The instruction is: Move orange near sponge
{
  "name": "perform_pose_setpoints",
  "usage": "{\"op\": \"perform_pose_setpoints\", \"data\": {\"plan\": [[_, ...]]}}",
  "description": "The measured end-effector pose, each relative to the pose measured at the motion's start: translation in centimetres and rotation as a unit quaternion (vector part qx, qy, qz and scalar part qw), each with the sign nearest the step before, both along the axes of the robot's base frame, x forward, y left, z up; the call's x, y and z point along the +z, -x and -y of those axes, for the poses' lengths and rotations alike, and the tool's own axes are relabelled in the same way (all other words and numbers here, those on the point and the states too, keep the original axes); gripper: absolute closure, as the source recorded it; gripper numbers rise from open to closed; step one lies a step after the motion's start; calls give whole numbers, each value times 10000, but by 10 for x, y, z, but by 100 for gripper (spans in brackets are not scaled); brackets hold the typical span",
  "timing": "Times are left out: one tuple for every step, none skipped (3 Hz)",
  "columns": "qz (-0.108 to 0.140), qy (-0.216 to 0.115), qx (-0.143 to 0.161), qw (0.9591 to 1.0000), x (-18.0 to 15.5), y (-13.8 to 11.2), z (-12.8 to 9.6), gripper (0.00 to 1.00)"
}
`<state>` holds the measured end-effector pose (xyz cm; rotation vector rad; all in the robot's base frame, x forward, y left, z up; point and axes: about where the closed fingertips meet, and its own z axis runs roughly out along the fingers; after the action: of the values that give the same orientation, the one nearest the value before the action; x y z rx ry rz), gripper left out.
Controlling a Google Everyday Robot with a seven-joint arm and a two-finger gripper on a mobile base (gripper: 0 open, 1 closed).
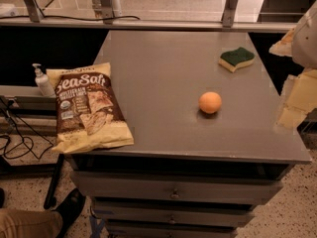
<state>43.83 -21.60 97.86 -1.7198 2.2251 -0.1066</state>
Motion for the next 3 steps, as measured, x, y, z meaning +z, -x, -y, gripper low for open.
{"op": "perform_pose_setpoints", "data": {"plan": [[0,0,0,10000,0,0,0,0],[-16,-258,-5,9997,-5,-2,-2,0],[-7,-882,-97,9961,-28,-8,-4,0]]}}
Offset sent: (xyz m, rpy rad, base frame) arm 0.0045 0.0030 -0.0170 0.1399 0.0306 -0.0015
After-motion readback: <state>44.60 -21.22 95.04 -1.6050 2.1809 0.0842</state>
